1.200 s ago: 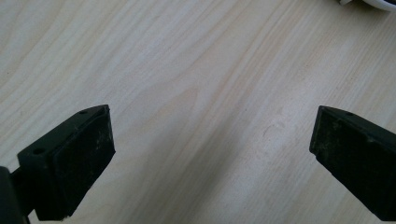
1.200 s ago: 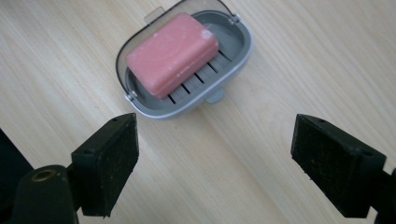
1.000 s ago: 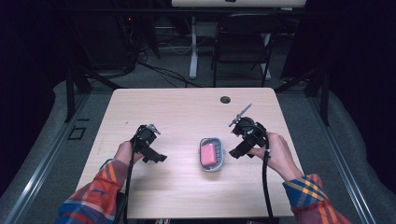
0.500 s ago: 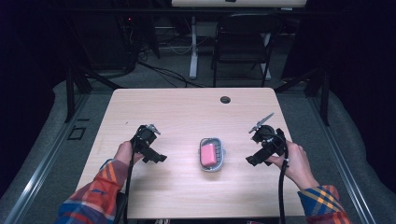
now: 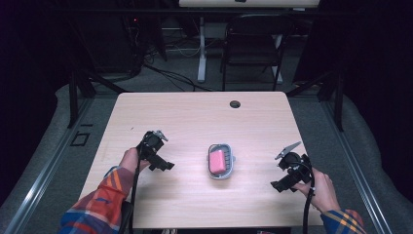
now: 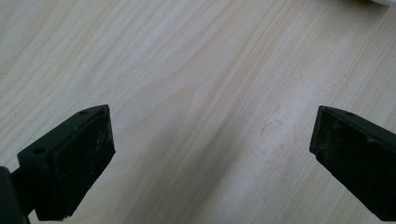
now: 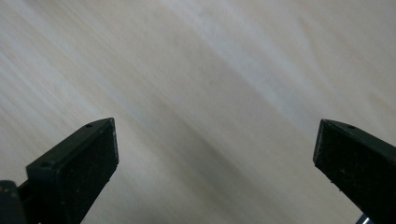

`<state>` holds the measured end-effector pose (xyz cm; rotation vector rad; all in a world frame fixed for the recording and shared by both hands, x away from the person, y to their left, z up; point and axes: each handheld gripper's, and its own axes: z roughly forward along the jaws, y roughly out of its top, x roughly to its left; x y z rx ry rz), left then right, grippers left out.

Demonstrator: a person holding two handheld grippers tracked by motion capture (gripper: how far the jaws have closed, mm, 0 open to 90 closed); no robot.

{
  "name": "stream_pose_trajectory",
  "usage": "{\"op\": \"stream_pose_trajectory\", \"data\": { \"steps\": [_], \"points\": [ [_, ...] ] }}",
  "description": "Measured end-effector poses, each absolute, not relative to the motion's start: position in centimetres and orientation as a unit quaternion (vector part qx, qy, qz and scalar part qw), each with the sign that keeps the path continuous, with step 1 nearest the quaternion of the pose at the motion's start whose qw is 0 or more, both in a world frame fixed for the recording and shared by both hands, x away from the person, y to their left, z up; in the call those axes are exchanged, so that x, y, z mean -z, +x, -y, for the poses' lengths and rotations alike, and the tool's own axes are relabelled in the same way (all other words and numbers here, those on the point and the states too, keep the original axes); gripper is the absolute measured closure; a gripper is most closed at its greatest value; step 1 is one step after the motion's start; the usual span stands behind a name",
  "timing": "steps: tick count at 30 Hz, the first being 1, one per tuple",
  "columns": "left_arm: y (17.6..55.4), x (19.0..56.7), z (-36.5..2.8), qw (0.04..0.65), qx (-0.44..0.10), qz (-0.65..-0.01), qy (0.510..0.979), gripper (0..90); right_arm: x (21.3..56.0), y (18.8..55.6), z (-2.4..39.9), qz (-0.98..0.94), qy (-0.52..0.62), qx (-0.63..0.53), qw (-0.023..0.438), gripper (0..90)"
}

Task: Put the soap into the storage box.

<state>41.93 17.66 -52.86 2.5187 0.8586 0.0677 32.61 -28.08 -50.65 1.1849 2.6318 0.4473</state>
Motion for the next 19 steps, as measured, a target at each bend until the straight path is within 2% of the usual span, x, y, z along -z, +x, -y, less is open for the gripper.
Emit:
{"op": "stream_pose_trajectory", "data": {
  "steps": [10,19],
  "points": [
    [42.0,52.9,-17.7,0.240,-0.024,-0.311,0.919,0.0,52.2,31.7,29.0,-0.905,0.400,-0.116,0.089,0.0],
    [41.7,52.7,-17.5,0.242,-0.027,-0.307,0.920,0.0,52.3,31.8,28.9,-0.913,0.386,-0.076,0.102,3.5]
  ]
}}
